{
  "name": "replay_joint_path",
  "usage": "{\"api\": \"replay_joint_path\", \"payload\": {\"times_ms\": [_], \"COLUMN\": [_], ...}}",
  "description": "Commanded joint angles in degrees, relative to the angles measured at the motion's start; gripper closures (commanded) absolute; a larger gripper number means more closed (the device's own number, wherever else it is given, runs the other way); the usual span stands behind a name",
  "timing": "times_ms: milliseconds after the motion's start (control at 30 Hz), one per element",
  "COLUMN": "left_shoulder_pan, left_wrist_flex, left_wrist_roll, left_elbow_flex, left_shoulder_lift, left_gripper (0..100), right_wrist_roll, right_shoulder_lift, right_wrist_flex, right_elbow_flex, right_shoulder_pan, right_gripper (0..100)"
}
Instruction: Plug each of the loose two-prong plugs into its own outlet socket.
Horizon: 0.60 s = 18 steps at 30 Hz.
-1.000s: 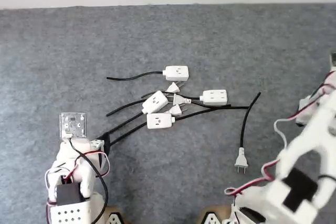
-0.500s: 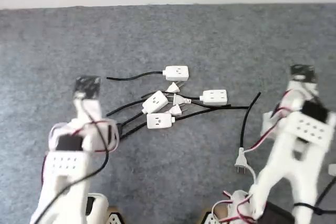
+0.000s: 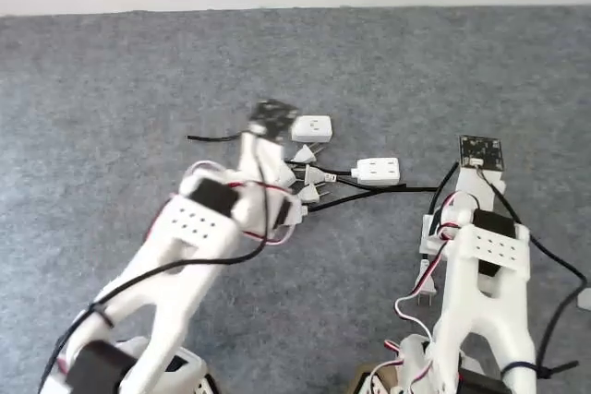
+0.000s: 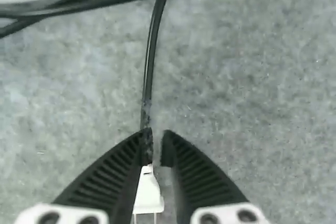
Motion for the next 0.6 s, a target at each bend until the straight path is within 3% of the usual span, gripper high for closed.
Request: {"api": "replay_joint_path", "payload": {"times_ms": [0, 267, 567], "left_shoulder_pan": [2.46, 0.79, 0.70], "left_wrist_flex": [-4.31, -5.45, -7.30], "left_wrist_roll": [0.53, 0.70, 5.10], "left_elbow_flex": [-6.29, -16.13, -17.10], "left_shoulder_lift": [5.89, 23.65, 25.76], "left_gripper": [99, 99, 99], "right_wrist_roll": [-0.26, 1.14, 1.41], "right_shoulder_lift": [-1.80, -1.36, -1.36], "right_wrist_flex": [-1.10, -1.01, -1.10], "right_elbow_flex": [-0.44, -0.44, -0.44], "right_shoulder_pan": [0.13, 0.13, 0.13], "right_gripper": [98.7, 98.7, 98.7]}}
